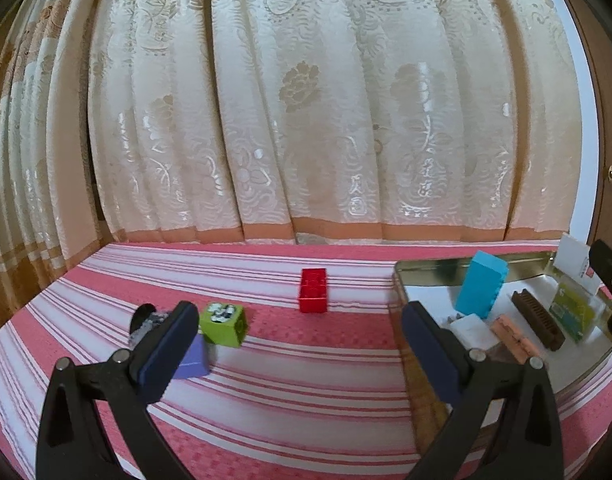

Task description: Organize rigid objects

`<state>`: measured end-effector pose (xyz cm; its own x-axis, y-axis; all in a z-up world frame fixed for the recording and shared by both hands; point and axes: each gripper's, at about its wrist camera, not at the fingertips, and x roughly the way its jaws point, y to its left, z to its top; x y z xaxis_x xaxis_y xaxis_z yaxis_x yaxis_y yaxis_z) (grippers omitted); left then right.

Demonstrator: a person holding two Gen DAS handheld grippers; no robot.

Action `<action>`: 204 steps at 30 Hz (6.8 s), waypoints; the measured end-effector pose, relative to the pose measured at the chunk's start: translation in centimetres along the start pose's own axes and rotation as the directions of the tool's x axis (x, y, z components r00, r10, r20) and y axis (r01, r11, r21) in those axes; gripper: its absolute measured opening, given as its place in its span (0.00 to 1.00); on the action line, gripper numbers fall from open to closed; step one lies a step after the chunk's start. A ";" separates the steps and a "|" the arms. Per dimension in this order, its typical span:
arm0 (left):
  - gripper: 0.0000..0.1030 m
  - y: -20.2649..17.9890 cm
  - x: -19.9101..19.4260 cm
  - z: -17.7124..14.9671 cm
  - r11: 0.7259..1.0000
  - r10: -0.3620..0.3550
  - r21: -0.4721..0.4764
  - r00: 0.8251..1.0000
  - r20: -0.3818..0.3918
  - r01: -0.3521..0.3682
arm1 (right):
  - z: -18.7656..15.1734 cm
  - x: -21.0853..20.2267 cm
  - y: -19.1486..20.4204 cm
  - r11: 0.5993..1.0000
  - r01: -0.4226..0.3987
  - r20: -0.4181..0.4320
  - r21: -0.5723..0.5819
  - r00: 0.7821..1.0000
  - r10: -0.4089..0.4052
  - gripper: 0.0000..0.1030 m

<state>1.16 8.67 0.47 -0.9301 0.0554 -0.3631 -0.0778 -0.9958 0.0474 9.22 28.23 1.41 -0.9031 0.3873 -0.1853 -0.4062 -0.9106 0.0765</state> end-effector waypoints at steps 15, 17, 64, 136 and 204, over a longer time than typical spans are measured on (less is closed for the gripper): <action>0.99 5.6 1.5 -0.2 0.998 0.057 -0.027 0.998 -0.034 -0.058 | -0.5 0.1 5.9 0.995 -0.096 -0.029 -0.007 0.995 0.096 0.92; 0.99 6.1 1.7 -0.2 0.998 0.061 -0.028 0.997 -0.038 -0.062 | -0.6 0.1 6.7 0.994 -0.110 -0.033 -0.005 0.993 0.110 0.92; 0.98 22.6 9.0 -0.9 0.952 0.252 -0.097 0.925 -0.284 -0.289 | -3.9 4.2 24.2 0.895 -0.439 -0.407 -0.075 0.833 0.374 0.92; 0.42 16.2 7.1 -0.4 0.987 0.070 -0.121 0.962 -0.263 -0.105 | -4.6 3.3 21.0 0.900 -0.431 -0.384 -0.061 0.843 0.378 0.42; 0.42 6.3 1.7 0.5 0.993 0.083 -0.075 0.994 -0.072 -0.088 | -0.8 1.3 10.7 0.945 -0.292 -0.163 -0.147 0.949 0.268 0.42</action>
<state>-1.09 2.48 0.66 -0.9053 -0.0325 -0.4236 0.0314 -0.9995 0.0095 3.80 18.84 1.23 -0.9438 0.0998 -0.3151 -0.0994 -0.9949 -0.0174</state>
